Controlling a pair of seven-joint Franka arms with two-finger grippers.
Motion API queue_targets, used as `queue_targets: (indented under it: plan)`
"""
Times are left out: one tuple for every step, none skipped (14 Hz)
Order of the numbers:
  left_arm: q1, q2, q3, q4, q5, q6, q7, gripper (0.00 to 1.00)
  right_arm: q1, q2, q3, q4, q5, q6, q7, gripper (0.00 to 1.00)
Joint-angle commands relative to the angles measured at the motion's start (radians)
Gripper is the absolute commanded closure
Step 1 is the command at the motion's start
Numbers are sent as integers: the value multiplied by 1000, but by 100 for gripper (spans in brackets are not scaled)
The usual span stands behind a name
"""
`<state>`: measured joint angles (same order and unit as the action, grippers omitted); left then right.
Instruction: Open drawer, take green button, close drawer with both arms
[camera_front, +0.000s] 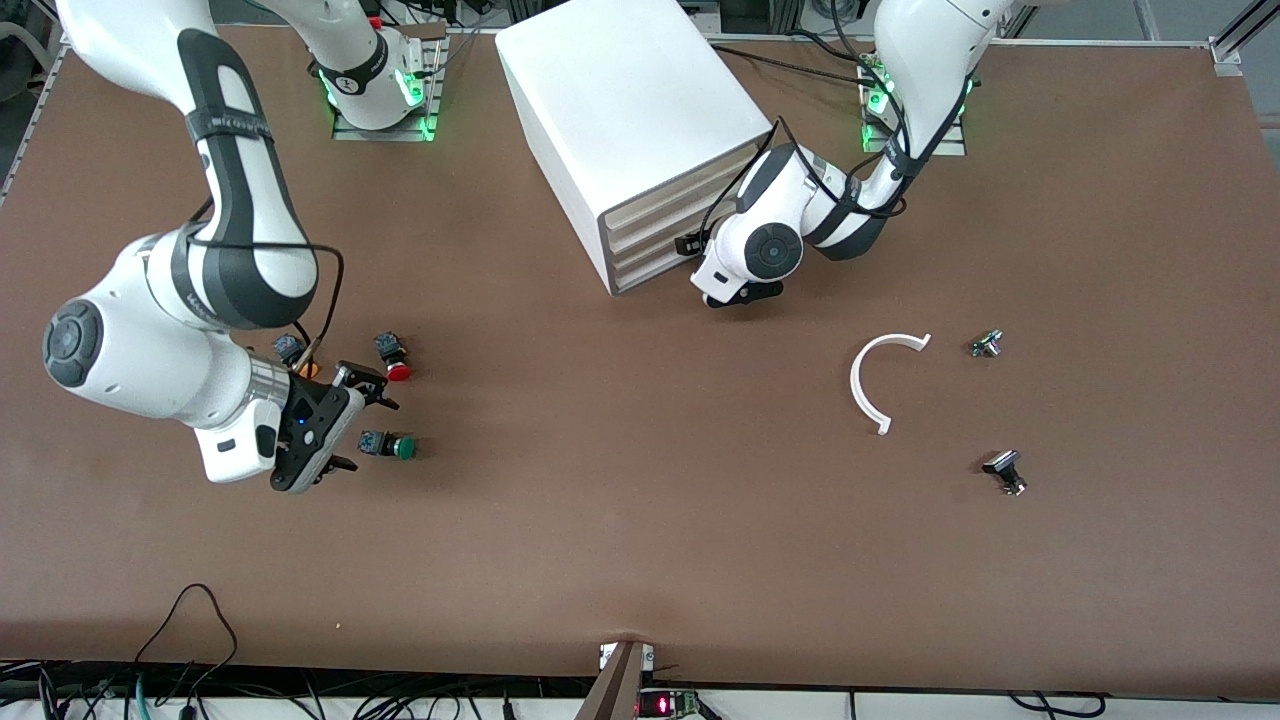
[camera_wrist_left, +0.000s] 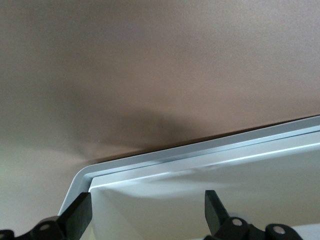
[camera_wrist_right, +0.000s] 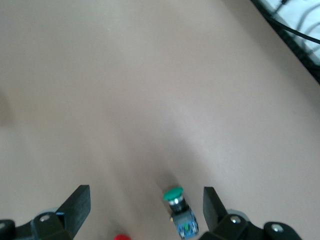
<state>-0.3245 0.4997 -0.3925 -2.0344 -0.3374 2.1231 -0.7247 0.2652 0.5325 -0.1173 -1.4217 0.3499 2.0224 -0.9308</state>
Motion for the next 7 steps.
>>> queue_targets:
  plan:
    - [34,-46,-6,-9,-18,-5,45,1,0,-93,15,-58,-49,-42,177,0]
    - [54,-52,16,6,-15,-2,83,1,-1,-114,28,-65,-51,-66,281,0]
    - [62,-65,56,25,-15,0,124,1,-1,-126,42,-60,-51,-101,385,0]
    - [70,-75,93,43,-18,6,169,1,-1,-135,50,-59,-57,-119,467,0]
    - [93,-99,121,69,-14,5,209,1,-1,-143,70,-54,-64,-122,521,0]
    - [122,-122,129,74,-14,3,253,1,-3,-160,86,-56,-68,-137,573,0]
    - [163,-147,132,74,-14,0,311,1,-3,-172,93,-57,-68,-178,660,0]
